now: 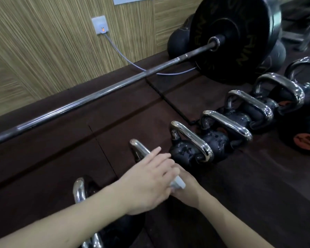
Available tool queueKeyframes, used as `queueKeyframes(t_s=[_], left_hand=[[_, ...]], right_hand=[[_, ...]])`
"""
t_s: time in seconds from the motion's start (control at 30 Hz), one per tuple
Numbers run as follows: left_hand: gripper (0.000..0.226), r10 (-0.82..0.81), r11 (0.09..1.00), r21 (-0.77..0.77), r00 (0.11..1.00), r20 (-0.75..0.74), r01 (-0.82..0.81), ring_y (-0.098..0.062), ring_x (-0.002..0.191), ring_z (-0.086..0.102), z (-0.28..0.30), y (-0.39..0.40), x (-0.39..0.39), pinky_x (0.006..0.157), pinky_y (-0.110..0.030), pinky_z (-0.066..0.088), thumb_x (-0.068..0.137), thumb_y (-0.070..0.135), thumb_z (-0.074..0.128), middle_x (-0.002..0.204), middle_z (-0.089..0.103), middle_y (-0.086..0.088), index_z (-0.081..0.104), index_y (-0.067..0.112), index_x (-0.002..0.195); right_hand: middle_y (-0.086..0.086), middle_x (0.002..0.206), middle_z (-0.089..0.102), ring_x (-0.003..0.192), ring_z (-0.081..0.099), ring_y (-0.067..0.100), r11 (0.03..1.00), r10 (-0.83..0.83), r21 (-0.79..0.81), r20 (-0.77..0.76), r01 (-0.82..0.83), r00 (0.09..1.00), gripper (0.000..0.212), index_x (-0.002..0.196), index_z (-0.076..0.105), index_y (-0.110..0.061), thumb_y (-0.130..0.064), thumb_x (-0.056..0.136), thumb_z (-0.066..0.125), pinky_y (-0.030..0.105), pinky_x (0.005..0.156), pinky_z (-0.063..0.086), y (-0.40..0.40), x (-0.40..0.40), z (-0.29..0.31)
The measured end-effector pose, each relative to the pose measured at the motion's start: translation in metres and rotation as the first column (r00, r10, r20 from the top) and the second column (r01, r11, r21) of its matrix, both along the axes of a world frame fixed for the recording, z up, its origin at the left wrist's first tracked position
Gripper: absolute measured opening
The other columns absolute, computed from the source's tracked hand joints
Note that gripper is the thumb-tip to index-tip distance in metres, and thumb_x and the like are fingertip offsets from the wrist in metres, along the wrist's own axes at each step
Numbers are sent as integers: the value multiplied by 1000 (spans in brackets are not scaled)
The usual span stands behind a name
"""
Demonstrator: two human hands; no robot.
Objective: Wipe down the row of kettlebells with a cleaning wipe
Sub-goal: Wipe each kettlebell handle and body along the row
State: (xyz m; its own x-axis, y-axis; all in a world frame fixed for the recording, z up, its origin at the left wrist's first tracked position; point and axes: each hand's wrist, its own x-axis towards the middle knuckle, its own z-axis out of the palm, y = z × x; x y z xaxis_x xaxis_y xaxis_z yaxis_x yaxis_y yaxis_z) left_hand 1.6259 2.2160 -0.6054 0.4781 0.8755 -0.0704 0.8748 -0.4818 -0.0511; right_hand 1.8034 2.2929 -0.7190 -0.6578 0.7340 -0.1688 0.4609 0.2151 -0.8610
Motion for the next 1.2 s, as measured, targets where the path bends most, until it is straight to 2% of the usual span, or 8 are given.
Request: queueKeyframes(t_s=[0.23,0.43,0.53,0.63,0.8,0.97,1.1,1.2], left_hand=[[45,217,976,-13,965,150,-218,-14,134,48,16,20,-34,129,-47,6,105,61,27,124,58,8,58,32,121],[40,697,717,-461,531,481,-523,-14,92,55,10,41,-70,105,-45,46,108,58,27,94,55,8,51,31,92],[36,482,876,-207,787,385,-436,-16,85,46,15,35,-55,87,-43,44,112,38,29,83,45,7,39,38,78],[36,189,981,8,970,154,-193,-19,107,53,16,18,-25,121,-48,29,107,48,30,100,57,6,61,30,104],[49,-51,998,17,998,-44,52,-21,119,56,0,6,15,130,-45,7,104,60,40,118,62,4,64,22,121],[49,143,987,51,983,112,-150,-16,118,55,9,18,-25,128,-46,11,105,58,27,111,59,9,62,27,118],[48,437,899,-120,857,272,-421,-12,107,52,9,35,-59,114,-45,35,103,58,14,102,54,14,54,32,100],[47,673,735,-388,529,517,-557,-13,89,56,10,44,-65,91,-38,43,110,56,24,85,55,11,48,24,84]], right_hand=[[-33,147,45,136,49,-5,1000,2,17,64,-3,998,109,149,34,-62,-34,65,97,29,117,43,3,0,-4],[-30,159,34,146,40,0,999,24,-25,88,-22,996,120,159,23,-53,-31,68,97,33,123,39,3,-2,1],[-25,159,37,146,41,1,1000,20,8,79,-20,997,117,161,28,-46,-29,68,98,32,123,38,4,-2,2],[-24,154,43,142,44,-1,999,9,42,62,-12,998,108,155,37,-47,-29,68,97,33,121,39,2,1,0],[-22,127,59,125,60,8,999,-30,-17,-40,29,999,49,120,50,-74,-50,80,68,45,110,51,-1,2,-2],[-29,147,45,137,47,-5,1000,6,17,61,-7,998,101,149,39,-55,-32,68,96,26,119,40,2,0,-3],[-29,157,37,145,39,-4,999,20,-31,76,-17,997,116,160,28,-49,-30,69,97,25,123,34,5,0,-2],[-28,159,35,145,37,-4,999,34,-3,95,-33,995,116,161,25,-48,-32,71,96,20,121,31,5,1,2]])
